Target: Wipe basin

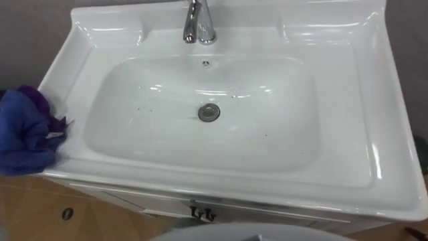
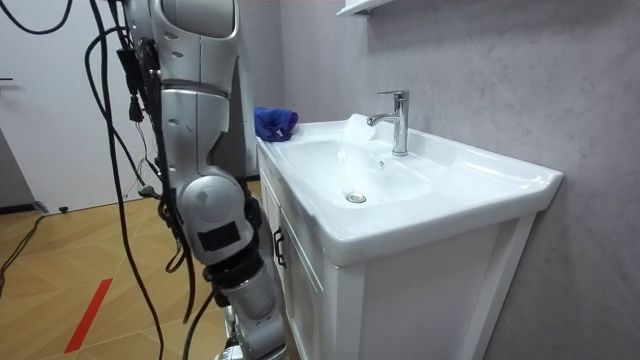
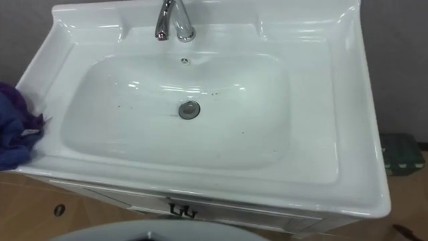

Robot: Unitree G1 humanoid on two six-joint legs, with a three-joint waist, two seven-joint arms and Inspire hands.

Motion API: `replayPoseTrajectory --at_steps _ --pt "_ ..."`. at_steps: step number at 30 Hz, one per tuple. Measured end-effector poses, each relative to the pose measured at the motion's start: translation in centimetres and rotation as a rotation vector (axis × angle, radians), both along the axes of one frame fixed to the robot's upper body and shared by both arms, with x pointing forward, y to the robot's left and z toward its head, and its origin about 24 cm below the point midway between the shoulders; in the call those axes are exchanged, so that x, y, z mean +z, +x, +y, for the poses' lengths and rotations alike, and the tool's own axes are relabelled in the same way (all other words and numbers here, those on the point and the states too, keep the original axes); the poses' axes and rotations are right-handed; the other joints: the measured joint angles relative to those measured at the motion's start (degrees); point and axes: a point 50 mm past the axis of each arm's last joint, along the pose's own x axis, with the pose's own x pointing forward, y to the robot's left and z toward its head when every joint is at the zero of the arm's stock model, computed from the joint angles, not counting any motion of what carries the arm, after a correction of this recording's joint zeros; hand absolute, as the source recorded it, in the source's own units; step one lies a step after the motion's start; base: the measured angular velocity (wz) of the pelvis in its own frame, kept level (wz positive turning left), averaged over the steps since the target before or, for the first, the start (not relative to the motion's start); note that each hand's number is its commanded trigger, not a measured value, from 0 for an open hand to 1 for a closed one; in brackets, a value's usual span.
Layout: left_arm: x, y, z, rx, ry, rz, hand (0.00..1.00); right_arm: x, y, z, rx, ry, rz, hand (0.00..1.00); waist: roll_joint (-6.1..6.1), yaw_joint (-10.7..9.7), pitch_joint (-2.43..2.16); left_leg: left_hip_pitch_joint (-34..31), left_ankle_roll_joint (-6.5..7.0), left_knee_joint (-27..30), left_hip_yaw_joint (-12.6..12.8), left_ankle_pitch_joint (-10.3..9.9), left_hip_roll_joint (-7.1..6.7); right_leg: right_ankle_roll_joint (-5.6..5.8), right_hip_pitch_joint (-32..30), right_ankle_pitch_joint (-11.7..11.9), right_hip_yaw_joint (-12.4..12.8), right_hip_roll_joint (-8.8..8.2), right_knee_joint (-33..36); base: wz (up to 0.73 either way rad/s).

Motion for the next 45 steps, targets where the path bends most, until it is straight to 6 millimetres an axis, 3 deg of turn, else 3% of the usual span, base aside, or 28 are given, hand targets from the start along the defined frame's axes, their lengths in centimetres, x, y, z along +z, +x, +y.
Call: replayPoseTrajectory --at_steps 3,7,12,16,23,28,33,39,45 --pt "-2.1 -2.2 0.0 0.088 -0.107 -0.003 0.00 0.0 -0.2 0.0 -0.001 0.000 0.009 0.00 -0.34 -0.01 0.24 -0.16 0.00 0.06 -0.50 0.00 -0.14 0.14 -0.03 -0.08 -0.15 -0.07 0.03 0.03" --pt "-4.6 -4.7 0.1 0.180 -0.241 0.007 0.00 0.0 -0.2 0.0 -0.006 0.007 0.012 0.00 -0.71 -0.05 0.01 -0.14 0.01 -0.06 -0.53 0.01 -0.22 0.23 0.02 -0.15 -0.38 -0.13 -0.03 0.04" --pt "-10.5 -9.2 -2.9 0.315 -0.499 0.133 0.00 0.0 -0.4 0.1 -0.026 0.013 0.009 0.00 -1.32 -0.66 0.02 0.17 0.02 -0.07 -1.01 0.01 -0.75 0.65 0.67 -0.38 -1.16 -0.66 -0.06 0.08" --pt "-13.4 -12.3 -4.9 0.391 -0.659 0.220 0.00 -0.1 0.3 0.1 -0.025 0.013 -0.008 0.00 -2.51 -1.62 0.22 0.55 0.02 -0.37 -0.97 0.01 -0.81 0.75 0.91 -0.44 -1.23 -0.73 -0.06 0.00" --pt "-16.2 -15.8 -7.4 0.506 -0.846 0.300 0.00 -0.2 0.8 0.3 -0.018 0.020 -0.041 0.00 -3.12 -3.81 0.49 2.18 0.07 -1.44 -0.54 -0.03 -0.88 0.98 1.59 -0.56 0.14 -0.82 -0.17 -0.09" --pt "-17.2 -15.9 -8.6 0.451 -0.927 0.362 0.00 -0.3 0.8 0.4 -0.016 0.034 -0.042 0.00 -3.28 -6.09 0.49 2.25 0.39 -1.44 0.96 -0.21 -0.79 1.05 1.54 -0.60 0.41 -0.92 -0.02 -0.02" --pt "-18.3 -14.6 -10.1 0.363 -1.027 0.387 0.00 -0.6 0.6 1.0 -0.024 0.053 -0.035 0.00 -3.88 -7.88 0.50 2.37 0.40 -2.40 1.93 -0.21 -0.55 1.06 0.89 -0.59 1.02 -0.78 0.10 -0.06" --pt "-19.5 -13.2 -11.2 0.244 -1.125 0.453 0.00 -1.1 1.1 2.2 -0.020 0.091 -0.051 0.00 -4.86 -9.77 0.85 3.02 0.45 -3.06 3.12 -0.19 -0.38 1.10 0.92 -0.57 1.68 -0.68 0.12 -0.05" --pt "-20.1 -10.6 -11.6 0.129 -1.206 0.452 0.00 -1.2 1.5 2.5 -0.016 0.104 -0.064 0.00 -5.49 -9.89 1.31 2.99 0.83 -3.13 4.98 -0.31 -0.20 1.32 0.50 -0.42 2.65 -0.63 0.04 -0.06"
